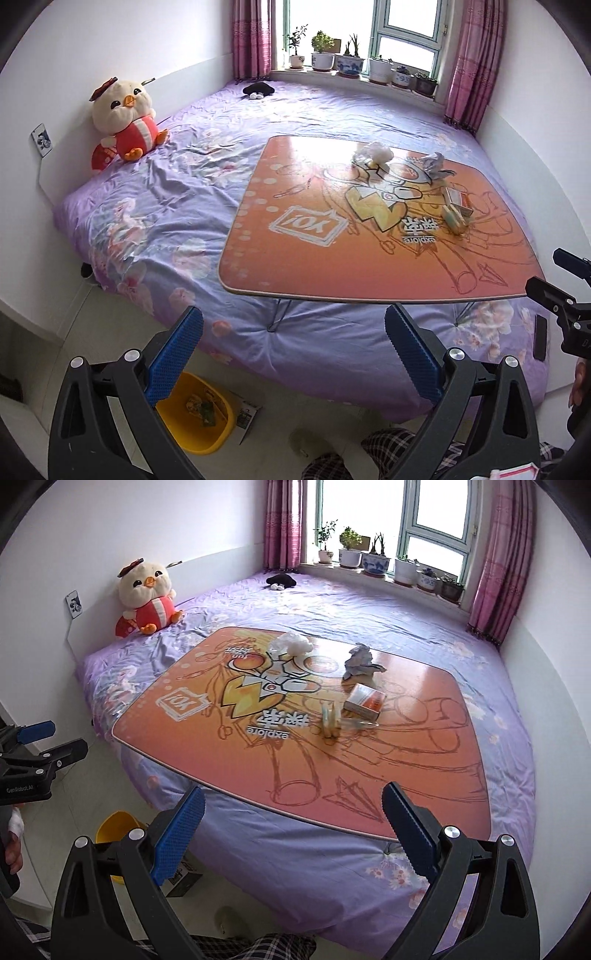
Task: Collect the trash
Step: 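Move both open tools back toward the orange table, then grasp the wrapped white pads with the left tool while the right tool grasps the medicine box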
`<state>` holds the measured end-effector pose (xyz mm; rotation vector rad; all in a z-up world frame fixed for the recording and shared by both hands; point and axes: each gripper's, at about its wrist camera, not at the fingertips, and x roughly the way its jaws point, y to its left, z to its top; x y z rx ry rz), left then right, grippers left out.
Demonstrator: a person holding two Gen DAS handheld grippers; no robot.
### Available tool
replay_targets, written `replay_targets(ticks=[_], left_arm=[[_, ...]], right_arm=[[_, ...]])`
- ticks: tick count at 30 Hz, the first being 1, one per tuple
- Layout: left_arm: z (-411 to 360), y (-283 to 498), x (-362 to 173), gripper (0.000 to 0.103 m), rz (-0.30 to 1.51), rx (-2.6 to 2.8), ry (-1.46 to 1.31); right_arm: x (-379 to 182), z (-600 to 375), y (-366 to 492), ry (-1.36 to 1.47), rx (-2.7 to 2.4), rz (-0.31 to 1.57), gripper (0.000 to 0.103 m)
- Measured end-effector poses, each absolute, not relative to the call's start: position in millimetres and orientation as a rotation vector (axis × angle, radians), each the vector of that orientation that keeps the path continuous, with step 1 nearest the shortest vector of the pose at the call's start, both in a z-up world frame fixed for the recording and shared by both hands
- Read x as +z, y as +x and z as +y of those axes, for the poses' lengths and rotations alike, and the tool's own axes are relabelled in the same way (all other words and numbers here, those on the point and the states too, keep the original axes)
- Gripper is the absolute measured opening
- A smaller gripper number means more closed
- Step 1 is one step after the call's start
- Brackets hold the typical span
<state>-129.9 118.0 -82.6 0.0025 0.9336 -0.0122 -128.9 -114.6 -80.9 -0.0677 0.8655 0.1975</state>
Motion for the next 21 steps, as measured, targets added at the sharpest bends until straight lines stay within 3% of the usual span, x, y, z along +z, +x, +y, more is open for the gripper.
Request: replay_targets(ticks=[21], left_arm=[[-51,-45,-121,0.098,1.037,-0.053,0.016]], right_arm=[[-108,-237,-32,-0.098,0.279,0.926,0.096]])
